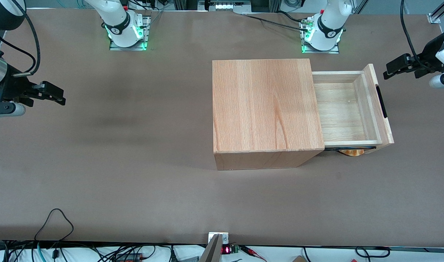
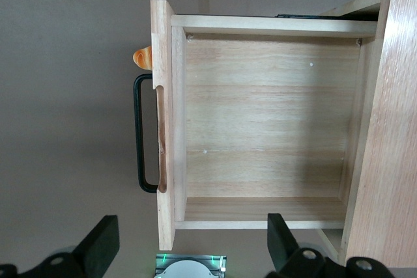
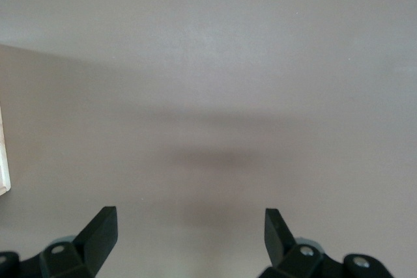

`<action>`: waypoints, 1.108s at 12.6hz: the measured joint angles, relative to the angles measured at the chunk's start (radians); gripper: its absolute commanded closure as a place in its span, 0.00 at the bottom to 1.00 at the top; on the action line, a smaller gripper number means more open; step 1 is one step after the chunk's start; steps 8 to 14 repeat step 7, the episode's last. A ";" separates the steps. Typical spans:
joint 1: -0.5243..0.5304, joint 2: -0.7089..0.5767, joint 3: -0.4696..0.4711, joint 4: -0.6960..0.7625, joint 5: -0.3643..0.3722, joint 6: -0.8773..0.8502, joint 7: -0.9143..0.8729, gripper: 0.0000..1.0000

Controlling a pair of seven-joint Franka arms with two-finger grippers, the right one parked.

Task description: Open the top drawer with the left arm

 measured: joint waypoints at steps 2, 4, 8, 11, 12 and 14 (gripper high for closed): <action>0.000 0.000 0.000 0.000 0.000 -0.001 0.005 0.00; 0.000 -0.001 0.000 0.000 0.000 -0.001 0.014 0.00; 0.000 -0.006 0.000 0.001 0.000 -0.001 0.033 0.00; 0.000 -0.006 0.000 0.001 0.000 -0.001 0.033 0.00; 0.000 -0.006 0.000 0.001 0.000 -0.001 0.033 0.00; 0.000 -0.006 0.000 0.001 0.000 -0.001 0.033 0.00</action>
